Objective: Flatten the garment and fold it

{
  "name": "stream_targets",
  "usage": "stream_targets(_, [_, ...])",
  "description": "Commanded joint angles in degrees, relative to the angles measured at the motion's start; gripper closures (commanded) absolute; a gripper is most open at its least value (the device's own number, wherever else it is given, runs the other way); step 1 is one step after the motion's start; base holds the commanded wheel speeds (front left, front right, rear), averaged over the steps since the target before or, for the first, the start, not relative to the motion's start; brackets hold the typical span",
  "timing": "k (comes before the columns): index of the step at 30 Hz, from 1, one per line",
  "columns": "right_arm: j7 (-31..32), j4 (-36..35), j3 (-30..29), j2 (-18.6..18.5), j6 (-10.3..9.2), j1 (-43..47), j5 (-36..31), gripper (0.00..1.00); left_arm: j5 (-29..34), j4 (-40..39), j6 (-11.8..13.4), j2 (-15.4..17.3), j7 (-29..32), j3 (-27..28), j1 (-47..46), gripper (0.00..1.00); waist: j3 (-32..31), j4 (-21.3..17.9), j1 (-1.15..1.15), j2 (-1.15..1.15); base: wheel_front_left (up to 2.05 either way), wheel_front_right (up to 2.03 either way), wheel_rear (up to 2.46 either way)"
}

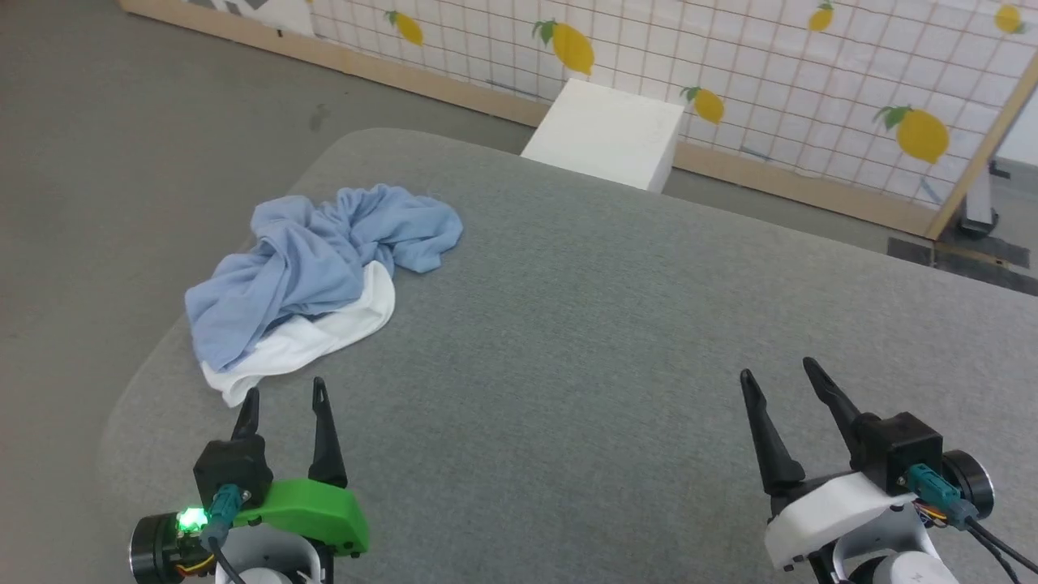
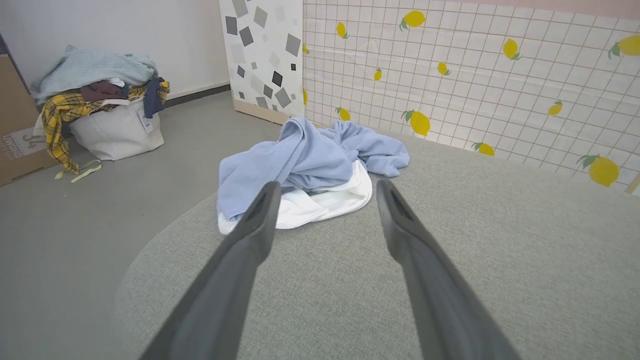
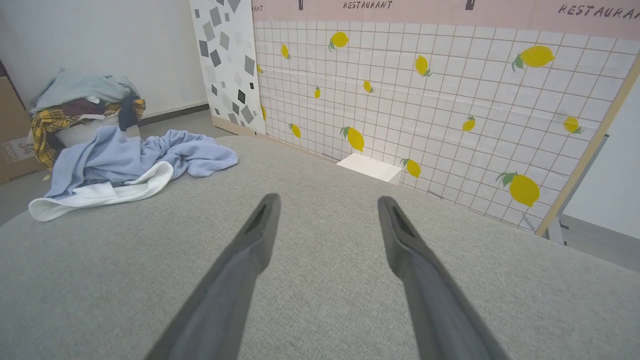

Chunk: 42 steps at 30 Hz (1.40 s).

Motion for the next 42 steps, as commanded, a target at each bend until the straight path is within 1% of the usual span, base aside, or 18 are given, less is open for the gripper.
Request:
stream_targets(1, [-0.63,0.18,0.16,0.07,-0.06,-0.71,0.07,0.00,-0.43,0.37,0.57,0.33,-0.57,-0.19,0.46,0.00,-0.13,1.14,-0.01,0.00,0.00,0.00,0.00])
stream_targets(27, [-2.67,0.75,1.72,0.10,-0.08,-0.83,0.71,0.00,-3.21,2.26,4.20,1.91,-3.63,-1.34,1.31,0.00,-0.44,10.62,-0.01,0.00,-0.01,-0.01,-0.01])
stream_targets(42, [-3.51,0.52,2.50,0.12,-0.09,-0.88,1.34,0.00,-4.24,2.14,6.79,2.41,-5.42,-1.68,2.60,0.00,0.56,14.78,-0.01,0.00,-0.03,-0.03,-0.03])
